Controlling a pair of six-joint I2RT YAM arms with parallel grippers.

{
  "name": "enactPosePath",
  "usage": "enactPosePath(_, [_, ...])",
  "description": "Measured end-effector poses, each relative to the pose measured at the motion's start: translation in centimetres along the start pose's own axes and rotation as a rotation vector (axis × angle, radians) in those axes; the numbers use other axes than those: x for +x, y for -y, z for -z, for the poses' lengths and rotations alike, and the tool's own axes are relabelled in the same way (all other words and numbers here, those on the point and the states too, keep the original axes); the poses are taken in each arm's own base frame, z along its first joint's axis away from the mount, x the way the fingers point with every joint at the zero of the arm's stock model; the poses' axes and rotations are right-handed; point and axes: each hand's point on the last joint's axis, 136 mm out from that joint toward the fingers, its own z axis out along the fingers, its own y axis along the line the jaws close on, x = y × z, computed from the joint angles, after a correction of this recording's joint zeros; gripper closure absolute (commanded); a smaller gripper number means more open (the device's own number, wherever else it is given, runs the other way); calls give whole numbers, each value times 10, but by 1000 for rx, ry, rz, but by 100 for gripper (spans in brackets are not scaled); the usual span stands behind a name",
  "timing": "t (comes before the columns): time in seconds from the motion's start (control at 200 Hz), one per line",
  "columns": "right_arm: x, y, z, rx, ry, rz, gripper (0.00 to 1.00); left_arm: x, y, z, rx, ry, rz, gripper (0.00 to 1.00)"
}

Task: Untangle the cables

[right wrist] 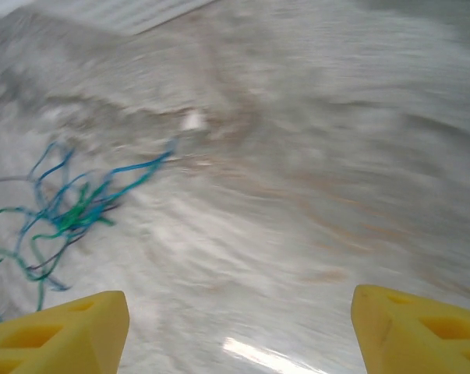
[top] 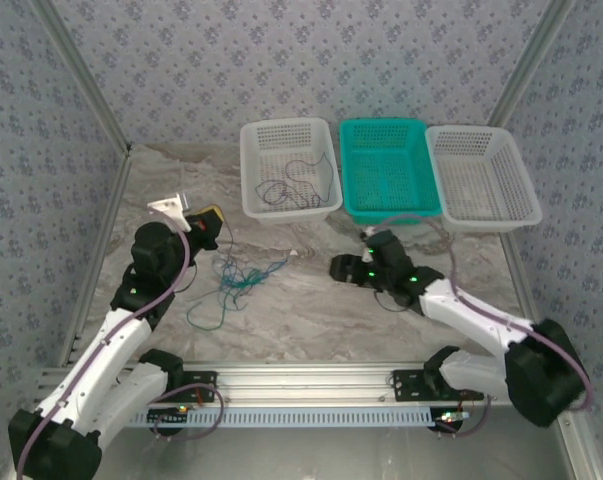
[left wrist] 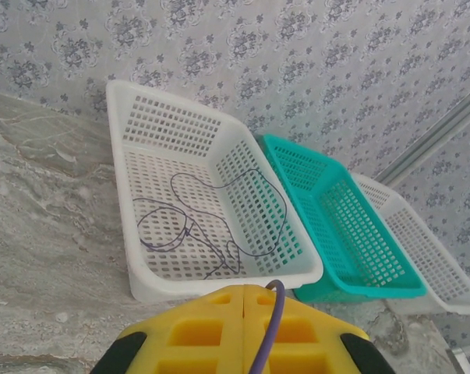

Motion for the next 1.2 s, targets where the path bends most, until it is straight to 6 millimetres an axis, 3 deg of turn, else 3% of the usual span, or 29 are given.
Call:
enactPosePath(0.07, [3,-33,-25,-30,-32,68,26,0,2,1,5,-8,-3,100])
enactPosePath(0.15, [7,-54,-53,-26,-68,81,29,-6,8,2,18,-6,-7,100])
enactPosePath(0.4, [4,-62,-121,126,-138,-179,27,-21,22,11,56,24,-17,100])
enactPosePath(0.54, [7,-82,-147,162,-172,-216,36,-21,23,11,58,24,-17,100])
enactPosePath(0.8, [26,-65,-158,286,-212,-272,62,-23,24,14,61,29,-19,100])
enactPosePath(0.855, [24,-62,-157,297,-209,-284,76,-24,25,16,64,36,-27,100])
enactPosePath(0.914, [21,-58,-157,311,-200,-288,100,-25,25,19,63,37,-34,100])
enactPosePath(1.059, [13,-35,-151,336,-175,-331,100,-30,21,25,19,41,-49,100])
enactPosePath(1.199, [14,10,-119,395,-143,-390,100,-46,10,39,-86,72,-53,100])
